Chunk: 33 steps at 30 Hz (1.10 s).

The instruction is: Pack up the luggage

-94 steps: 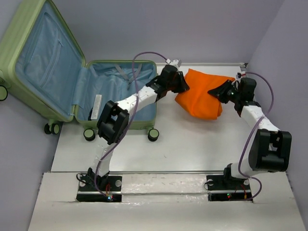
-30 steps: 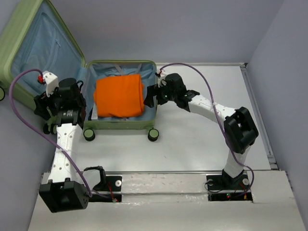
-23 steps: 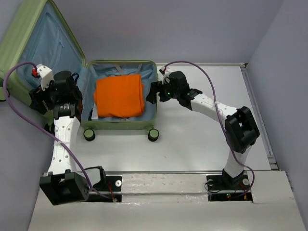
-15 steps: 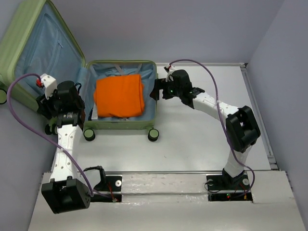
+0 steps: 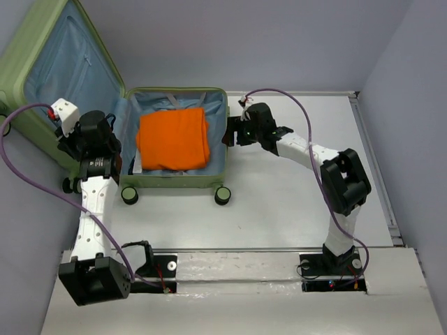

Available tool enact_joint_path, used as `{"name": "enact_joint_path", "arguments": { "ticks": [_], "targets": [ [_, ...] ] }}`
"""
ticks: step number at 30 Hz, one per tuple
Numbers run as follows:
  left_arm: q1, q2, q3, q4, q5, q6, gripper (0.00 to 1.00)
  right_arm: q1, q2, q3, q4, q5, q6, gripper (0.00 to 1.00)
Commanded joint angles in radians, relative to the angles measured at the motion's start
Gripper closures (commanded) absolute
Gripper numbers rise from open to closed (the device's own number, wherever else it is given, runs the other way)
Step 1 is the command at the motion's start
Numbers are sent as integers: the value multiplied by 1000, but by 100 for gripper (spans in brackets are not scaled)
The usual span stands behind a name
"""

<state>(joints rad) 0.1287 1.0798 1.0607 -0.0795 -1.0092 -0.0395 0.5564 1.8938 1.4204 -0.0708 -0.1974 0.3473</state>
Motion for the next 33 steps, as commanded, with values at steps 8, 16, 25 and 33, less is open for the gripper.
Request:
{"name": "enact_joint_path", "arguments": {
  "ticks": [8,16,25,33],
  "targets": [
    [-615,-100,-192,331,-176,257,94,-4,131,84,-34,-59,44,87],
    [-1190,-159,-263,244,-276,167,69,-4,139,43,12,-83,84,93],
    [-1611,-12,125,-135,-207,-75,1,-72,61,-81,49,-70,110,93],
    [-1165,-52,255,-108,167,-173,2,-216,-110,-274,60,-33,73,93]
  ]
}}
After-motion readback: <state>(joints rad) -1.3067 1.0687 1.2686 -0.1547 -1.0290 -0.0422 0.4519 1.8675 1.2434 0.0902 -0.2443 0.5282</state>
